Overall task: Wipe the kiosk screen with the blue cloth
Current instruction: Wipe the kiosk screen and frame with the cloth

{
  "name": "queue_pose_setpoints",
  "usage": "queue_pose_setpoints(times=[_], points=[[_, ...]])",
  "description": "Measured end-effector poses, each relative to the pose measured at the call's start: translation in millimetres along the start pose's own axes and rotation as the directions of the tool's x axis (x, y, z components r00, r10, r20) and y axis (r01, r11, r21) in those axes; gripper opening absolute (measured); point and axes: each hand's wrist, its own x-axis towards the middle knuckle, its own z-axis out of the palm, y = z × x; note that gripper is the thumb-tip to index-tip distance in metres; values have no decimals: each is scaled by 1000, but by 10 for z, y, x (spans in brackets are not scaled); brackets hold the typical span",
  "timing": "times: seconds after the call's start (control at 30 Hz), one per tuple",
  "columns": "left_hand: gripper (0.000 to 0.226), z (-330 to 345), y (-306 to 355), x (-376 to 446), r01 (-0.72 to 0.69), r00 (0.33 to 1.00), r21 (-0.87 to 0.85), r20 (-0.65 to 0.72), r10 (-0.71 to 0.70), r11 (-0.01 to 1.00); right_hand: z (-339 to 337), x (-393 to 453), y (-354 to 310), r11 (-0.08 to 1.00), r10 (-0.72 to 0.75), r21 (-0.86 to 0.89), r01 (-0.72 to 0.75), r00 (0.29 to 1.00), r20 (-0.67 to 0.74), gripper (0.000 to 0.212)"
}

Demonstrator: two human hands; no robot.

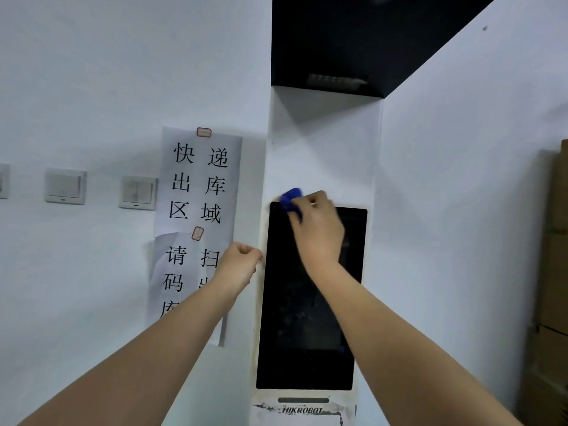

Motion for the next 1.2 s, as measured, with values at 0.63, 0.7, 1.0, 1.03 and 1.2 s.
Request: queue_pose_setpoints(times=[0.63, 0.7, 1.0, 1.03, 1.2], points=[[74, 66, 53, -123, -19, 979, 111, 202, -4, 994, -40, 210, 173, 970, -183, -182, 160, 975, -122, 18], [75, 77, 66, -128, -28, 979, 127, 202, 2, 992, 29, 130, 77, 957, -240, -195, 214, 964, -117, 18], [77, 42, 113, -154, -5, 970, 146, 241, -30, 989, -15, 219, 111, 965, -196, -195, 173, 974, -109, 19], [78, 43, 111, -153, -6, 970, 144, 241, -29, 990, 15, 189, 68, 973, -167, -181, 143, 978, -125, 18], [79, 66, 122, -158, -2, 976, 150, 216, -31, 989, 85, 71, -22, 803, -543, -270, 532, 839, 40, 20]])
